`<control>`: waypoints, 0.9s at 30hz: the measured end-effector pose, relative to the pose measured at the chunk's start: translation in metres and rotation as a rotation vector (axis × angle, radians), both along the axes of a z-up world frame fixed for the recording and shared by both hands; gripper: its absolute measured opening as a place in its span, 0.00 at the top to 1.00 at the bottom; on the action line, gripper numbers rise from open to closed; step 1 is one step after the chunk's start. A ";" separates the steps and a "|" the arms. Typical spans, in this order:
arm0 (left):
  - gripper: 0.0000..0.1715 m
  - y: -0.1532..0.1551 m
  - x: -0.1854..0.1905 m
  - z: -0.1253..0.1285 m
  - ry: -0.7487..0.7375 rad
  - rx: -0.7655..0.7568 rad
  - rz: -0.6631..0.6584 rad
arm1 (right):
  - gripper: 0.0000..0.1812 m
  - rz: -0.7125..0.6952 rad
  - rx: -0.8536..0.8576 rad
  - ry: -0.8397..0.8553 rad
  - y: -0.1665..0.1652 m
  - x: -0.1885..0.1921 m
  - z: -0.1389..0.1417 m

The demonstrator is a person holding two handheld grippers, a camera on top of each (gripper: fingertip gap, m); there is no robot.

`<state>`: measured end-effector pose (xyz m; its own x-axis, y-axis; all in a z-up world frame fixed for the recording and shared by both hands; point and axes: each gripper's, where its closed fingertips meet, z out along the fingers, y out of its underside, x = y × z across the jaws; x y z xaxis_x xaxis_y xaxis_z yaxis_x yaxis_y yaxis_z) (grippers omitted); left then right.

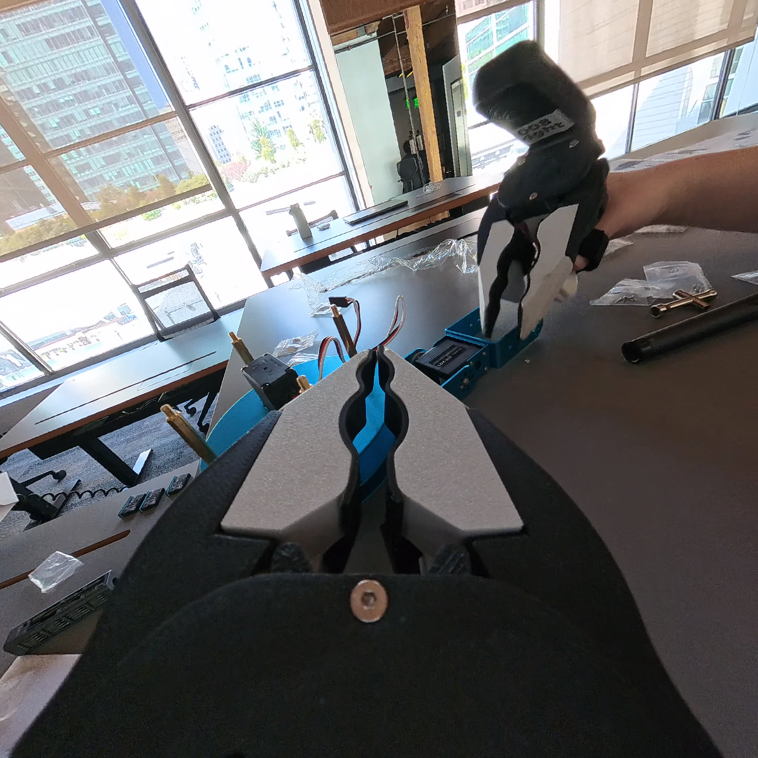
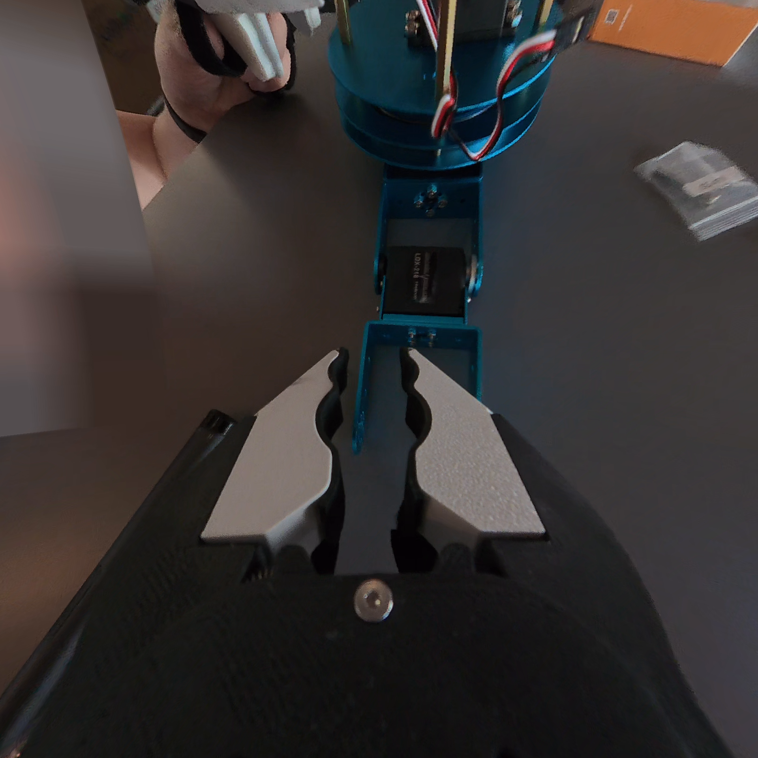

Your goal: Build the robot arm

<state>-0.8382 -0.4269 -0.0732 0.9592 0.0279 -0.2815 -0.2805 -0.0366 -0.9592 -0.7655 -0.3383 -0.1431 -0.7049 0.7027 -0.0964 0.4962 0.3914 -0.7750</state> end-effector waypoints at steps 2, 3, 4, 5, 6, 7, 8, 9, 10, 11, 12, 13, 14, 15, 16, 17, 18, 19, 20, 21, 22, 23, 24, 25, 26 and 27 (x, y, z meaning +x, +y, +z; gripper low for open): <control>1.00 -0.001 -0.002 0.002 -0.010 0.014 0.007 | 0.86 0.012 0.032 0.075 -0.001 0.005 0.015; 0.99 -0.002 -0.002 0.004 -0.018 0.024 0.005 | 0.89 0.004 0.064 0.109 -0.001 0.008 0.021; 0.99 -0.003 -0.003 0.005 -0.029 0.037 0.001 | 0.89 0.000 0.112 0.120 -0.002 0.012 0.024; 0.98 -0.005 -0.004 0.008 -0.041 0.054 0.002 | 0.90 0.003 0.157 0.109 -0.006 0.018 0.024; 0.96 -0.007 -0.005 0.010 -0.052 0.072 0.000 | 0.91 -0.006 0.208 0.085 -0.009 0.021 0.022; 0.96 -0.008 -0.005 0.012 -0.062 0.086 -0.008 | 0.91 -0.022 0.261 0.061 -0.011 0.023 0.018; 0.95 -0.009 -0.005 0.014 -0.076 0.096 -0.018 | 0.92 -0.053 0.305 0.045 -0.009 0.021 0.013; 0.93 -0.010 -0.005 0.015 -0.094 0.104 -0.030 | 0.92 -0.065 0.323 0.018 -0.011 0.021 0.009; 0.92 -0.012 -0.002 0.017 -0.105 0.113 -0.057 | 0.93 -0.072 0.316 -0.016 -0.014 0.021 0.005; 0.93 -0.014 0.000 0.018 -0.108 0.122 -0.079 | 0.94 -0.100 0.310 -0.041 -0.014 0.019 0.004; 0.94 -0.017 0.001 0.019 -0.110 0.124 -0.084 | 0.94 -0.109 0.297 -0.055 -0.016 0.018 0.005; 0.94 -0.019 0.001 0.018 -0.121 0.112 -0.076 | 0.95 -0.114 0.288 -0.062 -0.018 0.017 0.004; 0.94 -0.022 0.002 0.015 -0.136 0.088 -0.072 | 0.95 -0.129 0.298 -0.084 -0.016 0.017 0.002; 0.94 -0.025 0.003 0.012 -0.154 0.057 -0.075 | 0.95 -0.138 0.318 -0.118 -0.013 0.020 -0.001; 0.93 -0.028 0.006 0.008 -0.173 0.022 -0.081 | 0.95 -0.162 0.336 -0.142 -0.009 0.025 -0.001; 0.93 -0.031 0.010 0.004 -0.189 -0.014 -0.085 | 0.95 -0.219 0.347 -0.156 -0.004 0.030 0.001; 0.93 -0.034 0.014 -0.002 -0.199 -0.053 -0.089 | 0.95 -0.264 0.334 -0.168 -0.004 0.040 0.005; 0.92 -0.038 0.019 -0.009 -0.204 -0.097 -0.095 | 0.94 -0.292 0.293 -0.167 -0.010 0.054 0.011; 0.91 -0.042 0.023 -0.016 -0.206 -0.136 -0.098 | 0.91 -0.330 0.254 -0.168 -0.015 0.070 0.017; 0.91 -0.046 0.028 -0.022 -0.209 -0.173 -0.100 | 0.87 -0.358 0.216 -0.177 -0.021 0.088 0.019; 0.90 -0.050 0.033 -0.028 -0.211 -0.208 -0.107 | 0.85 -0.372 0.177 -0.178 -0.029 0.102 0.019; 0.90 -0.055 0.038 -0.033 -0.219 -0.237 -0.115 | 0.83 -0.392 0.171 -0.192 -0.031 0.113 0.015; 0.89 -0.059 0.044 -0.037 -0.231 -0.263 -0.127 | 0.83 -0.403 0.198 -0.229 -0.032 0.124 0.008; 0.89 -0.063 0.051 -0.042 -0.242 -0.292 -0.144 | 0.83 -0.399 0.233 -0.267 -0.034 0.132 0.002; 0.88 -0.068 0.058 -0.046 -0.247 -0.322 -0.158 | 0.82 -0.401 0.280 -0.294 -0.032 0.137 -0.004; 0.88 -0.072 0.063 -0.050 -0.245 -0.350 -0.165 | 0.81 -0.411 0.338 -0.317 -0.028 0.139 -0.009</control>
